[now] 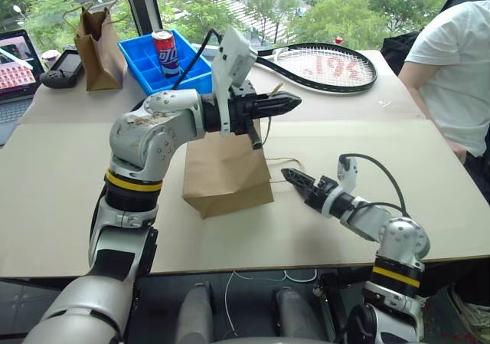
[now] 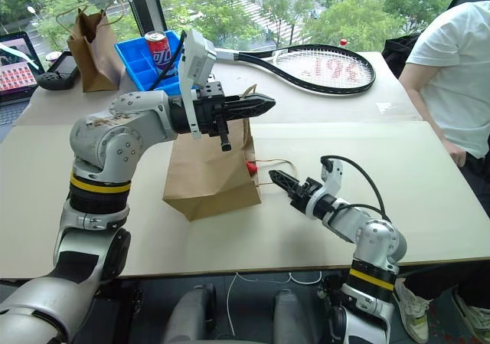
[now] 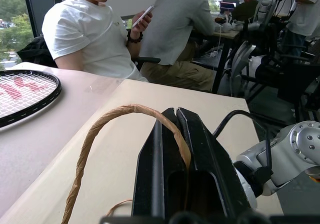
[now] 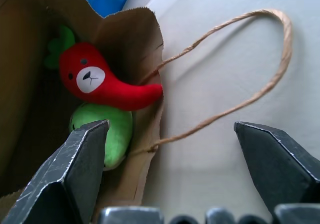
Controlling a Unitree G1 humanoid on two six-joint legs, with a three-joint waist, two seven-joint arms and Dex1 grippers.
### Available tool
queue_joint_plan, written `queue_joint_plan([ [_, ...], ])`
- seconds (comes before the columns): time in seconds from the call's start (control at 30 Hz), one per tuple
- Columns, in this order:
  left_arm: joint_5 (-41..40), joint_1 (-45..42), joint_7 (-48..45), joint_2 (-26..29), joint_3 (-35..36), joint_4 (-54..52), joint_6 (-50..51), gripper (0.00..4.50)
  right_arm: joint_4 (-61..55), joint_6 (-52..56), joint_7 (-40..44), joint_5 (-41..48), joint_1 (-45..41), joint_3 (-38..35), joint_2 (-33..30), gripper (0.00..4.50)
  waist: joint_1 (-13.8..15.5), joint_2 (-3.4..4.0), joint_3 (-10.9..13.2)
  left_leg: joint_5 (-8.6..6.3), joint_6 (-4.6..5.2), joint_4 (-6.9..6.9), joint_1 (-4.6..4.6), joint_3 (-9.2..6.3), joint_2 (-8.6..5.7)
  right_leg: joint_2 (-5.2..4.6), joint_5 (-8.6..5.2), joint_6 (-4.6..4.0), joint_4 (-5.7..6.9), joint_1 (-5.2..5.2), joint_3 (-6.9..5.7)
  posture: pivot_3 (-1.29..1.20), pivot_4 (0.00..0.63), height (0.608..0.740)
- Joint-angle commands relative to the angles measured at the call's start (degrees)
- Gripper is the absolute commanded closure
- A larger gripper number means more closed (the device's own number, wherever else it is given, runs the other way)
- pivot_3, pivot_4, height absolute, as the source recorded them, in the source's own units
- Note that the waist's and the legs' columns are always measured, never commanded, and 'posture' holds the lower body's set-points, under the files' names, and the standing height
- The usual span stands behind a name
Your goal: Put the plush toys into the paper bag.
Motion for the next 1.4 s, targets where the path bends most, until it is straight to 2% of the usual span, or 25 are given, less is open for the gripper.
queue_joint_plan([
  [0.03,-0.69,-0.35,0.70,0.57,1.79,-2.78,-0.69,4.50,4.43,-4.03,-1.38,-0.90,-0.53,-1.39,-0.23,1.03,0.04,0.00,0.00,0.00,-0.01,0.00,0.00,0.00,0.00,0.00,0.00,-0.01,0.01,0.00,0.00,0.00,0.150,0.740],
  [0.1,-0.78,-0.03,1.06,0.72,1.95,-3.07,-0.54,4.50,5.67,-5.09,-0.79,0.21,-0.77,-1.62,-0.23,1.70,0.10,0.00,0.00,0.00,-0.01,0.00,-0.01,0.00,0.00,0.00,-0.01,-0.02,0.02,0.00,0.01,0.00,0.150,0.740],
  [0.13,-0.82,0.13,1.18,0.73,1.96,-3.26,-0.49,4.50,6.08,-5.60,-0.31,0.79,-0.87,-1.70,-0.32,2.18,0.11,0.00,0.00,0.00,-0.01,0.01,-0.01,0.00,0.00,0.00,0.00,-0.01,0.02,0.00,0.01,0.00,0.150,0.740],
  [0.37,0.17,0.09,1.61,2.08,2.58,-2.60,-1.52,4.50,1.15,-11.35,4.99,7.25,-3.65,-3.29,-1.67,4.46,0.23,0.02,0.01,0.00,-0.01,0.01,-0.03,-0.01,0.00,0.00,-0.01,0.00,0.03,0.00,0.02,0.00,0.150,0.740],
  [0.53,3.03,-1.64,1.73,6.14,4.98,2.46,-5.33,4.50,-5.46,-10.10,4.54,14.61,-9.56,-1.83,-3.48,4.46,-0.15,0.11,0.06,0.01,-0.01,-0.07,-0.09,0.00,0.00,0.03,-0.02,0.00,0.11,-0.19,0.07,0.00,0.150,0.740],
  [0.7,8.01,-5.17,1.81,12.37,8.15,11.66,-12.97,4.50,-8.93,-10.89,1.70,20.36,-20.05,0.62,-4.50,4.46,-0.23,0.15,0.09,0.01,0.00,-0.24,-0.07,-0.06,0.08,0.16,-0.09,-0.07,0.22,-0.33,0.07,0.00,0.150,0.740],
  [0.87,9.07,-6.22,0.60,14.33,9.31,16.06,-16.34,4.50,-9.90,-10.10,-0.71,22.88,-25.14,3.72,-6.69,4.46,0.46,0.15,0.09,0.01,0.01,-0.31,-0.11,-0.05,0.09,0.15,-0.16,-0.02,0.15,-0.29,0.06,0.00,0.150,0.740],
  [1.0,8.99,-5.16,0.28,13.77,9.28,15.93,-16.67,4.50,-10.72,-9.27,-1.64,23.34,-25.16,6.29,-9.61,4.46,1.23,0.14,0.10,0.01,0.00,-0.30,-0.19,-0.04,0.08,0.14,-0.16,-0.03,0.06,-0.28,0.04,0.00,0.150,0.740],
  [1.23,7.40,-0.08,-1.58,13.23,7.27,9.70,-12.00,4.50,-13.94,-6.89,-2.72,21.89,-15.93,10.79,-13.62,4.46,1.08,0.14,0.10,0.01,0.01,-0.30,-0.17,-0.03,0.09,0.15,-0.16,-0.05,0.13,-0.30,0.05,0.00,0.150,0.740],
  [1.4,6.87,1.42,-3.22,13.95,6.72,6.75,-9.53,4.50,-14.94,-7.50,-3.89,23.92,-13.27,10.87,-14.51,4.46,0.94,0.13,0.10,0.02,0.01,-0.27,-0.16,-0.04,0.10,0.15,-0.15,-0.06,0.18,-0.32,0.06,0.00,0.150,0.740],
])
